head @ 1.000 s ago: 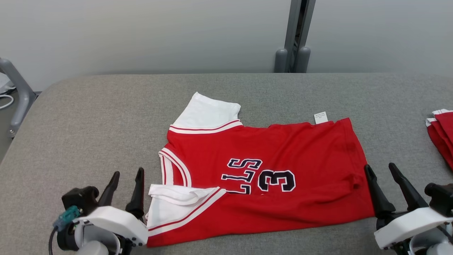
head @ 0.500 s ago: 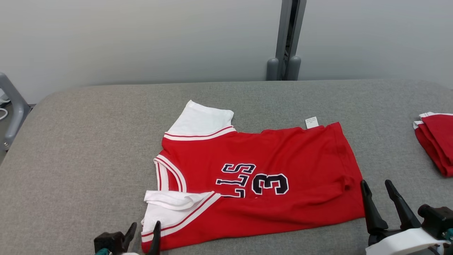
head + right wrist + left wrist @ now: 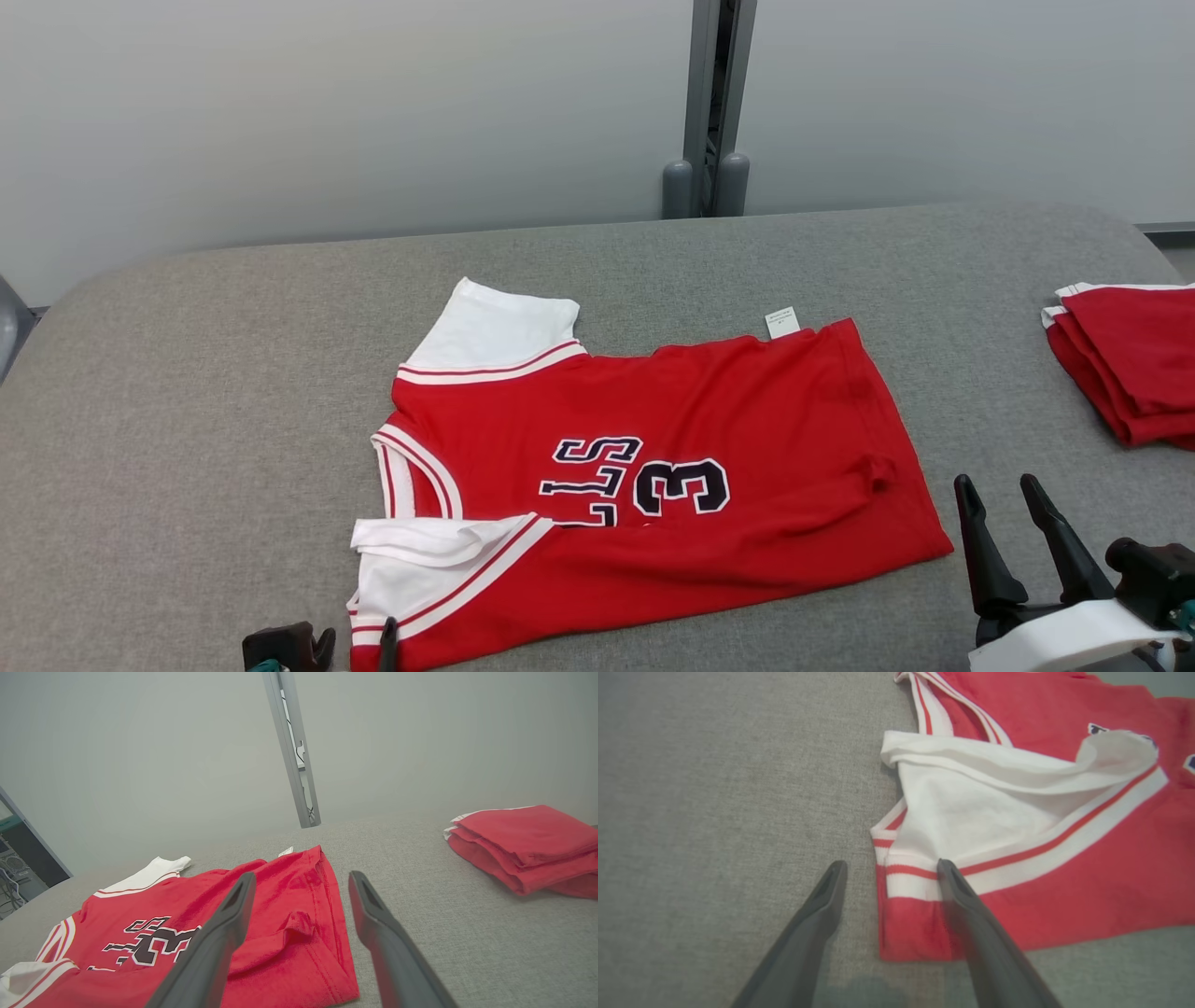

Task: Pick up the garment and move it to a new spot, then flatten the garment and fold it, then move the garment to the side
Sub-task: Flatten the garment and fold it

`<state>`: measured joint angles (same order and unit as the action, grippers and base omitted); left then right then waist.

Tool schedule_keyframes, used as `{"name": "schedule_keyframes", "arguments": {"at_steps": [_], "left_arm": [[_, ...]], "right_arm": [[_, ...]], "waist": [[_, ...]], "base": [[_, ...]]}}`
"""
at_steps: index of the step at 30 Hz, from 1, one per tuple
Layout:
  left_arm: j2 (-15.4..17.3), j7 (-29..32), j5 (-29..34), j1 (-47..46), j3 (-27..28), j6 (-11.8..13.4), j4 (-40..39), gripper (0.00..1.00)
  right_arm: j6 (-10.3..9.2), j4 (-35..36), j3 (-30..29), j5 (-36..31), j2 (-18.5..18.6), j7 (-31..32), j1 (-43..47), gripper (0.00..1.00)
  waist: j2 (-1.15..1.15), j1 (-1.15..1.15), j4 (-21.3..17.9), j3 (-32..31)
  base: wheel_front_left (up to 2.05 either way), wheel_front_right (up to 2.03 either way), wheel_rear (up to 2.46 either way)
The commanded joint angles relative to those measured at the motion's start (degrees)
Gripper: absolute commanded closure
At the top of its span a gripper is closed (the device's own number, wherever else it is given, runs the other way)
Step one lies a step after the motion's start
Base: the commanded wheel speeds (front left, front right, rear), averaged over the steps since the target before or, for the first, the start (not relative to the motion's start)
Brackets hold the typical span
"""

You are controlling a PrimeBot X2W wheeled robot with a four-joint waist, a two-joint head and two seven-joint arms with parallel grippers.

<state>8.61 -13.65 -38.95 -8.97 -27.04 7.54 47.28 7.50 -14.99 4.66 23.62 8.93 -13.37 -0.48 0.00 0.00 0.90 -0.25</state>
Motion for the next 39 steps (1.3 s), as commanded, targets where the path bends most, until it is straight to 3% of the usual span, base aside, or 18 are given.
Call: {"name": "schedule_keyframes", "arguments": {"at_steps": [1, 6, 7, 8, 9, 15, 18, 28, 39], "left_arm": [[-0.19, 0.43, -0.41, -0.37, -0.16, -0.21, 1.26, 0.00], [-0.83, 1.85, -0.56, -0.79, -1.04, -1.32, 4.38, 0.02], [-1.03, 1.86, -0.55, -0.87, -1.29, -1.89, 4.70, 0.53], [-1.14, 1.70, -0.59, -0.96, -1.40, -2.24, 4.83, 0.71], [-1.12, 1.32, -0.50, -1.12, -1.43, -2.53, 4.93, 1.00], [-0.08, -0.82, 0.99, -3.22, -1.19, -3.34, 2.39, 1.00], [0.76, -1.37, 2.72, -3.75, -1.01, -2.51, -0.14, 1.00], [1.29, -1.59, 5.39, -3.30, -1.38, -1.92, -5.95, 1.00], [2.00, -1.37, 6.26, -3.36, -2.36, -1.25, -8.60, 1.00]], "right_arm": [[-0.03, 0.04, 0.08, -0.46, 0.41, 0.16, -0.36, 0.00], [-0.03, -0.12, -0.01, -0.51, 0.56, 0.10, -0.40, 0.00], [-0.03, -0.25, -0.19, -0.53, 0.54, 0.12, -0.38, 0.00], [-0.03, -0.48, -0.45, -0.61, 0.46, 0.21, -0.33, 0.00], [-0.03, -0.88, -0.85, -0.68, 0.30, 0.46, -0.27, 0.00], [-0.03, -5.03, -2.99, -0.58, -1.49, 2.15, -1.10, 0.00], [-0.03, -8.69, -4.05, 0.71, -2.88, 3.34, -1.75, 0.00], [-0.03, -22.28, -8.66, 12.59, -5.71, 6.55, -7.67, 0.00], [-0.03, -29.64, -1.70, 23.35, -5.92, 6.73, -13.18, 0.00]], "waist": [[0.00, 0.00, -0.22, 0.01], [0.00, 0.00, -0.69, 0.10], [0.00, 0.00, -0.71, 0.15], [0.00, 0.00, -0.71, 0.19], [0.00, 0.00, -0.67, 0.22], [0.00, 0.00, 0.29, 0.47], [0.00, 0.00, 1.18, 0.69], [0.00, 0.00, 3.99, 2.08], [0.00, 0.00, 5.40, 3.28]], "base": [[0.00, 0.00, 0.00], [0.00, 0.00, 0.00], [0.00, 0.00, 0.00], [0.00, 0.00, 0.00], [0.00, 0.00, 0.00], [0.00, 0.00, 0.00], [0.00, 0.00, 0.00], [0.00, 0.00, 0.00], [0.00, 0.00, 0.00]]}}
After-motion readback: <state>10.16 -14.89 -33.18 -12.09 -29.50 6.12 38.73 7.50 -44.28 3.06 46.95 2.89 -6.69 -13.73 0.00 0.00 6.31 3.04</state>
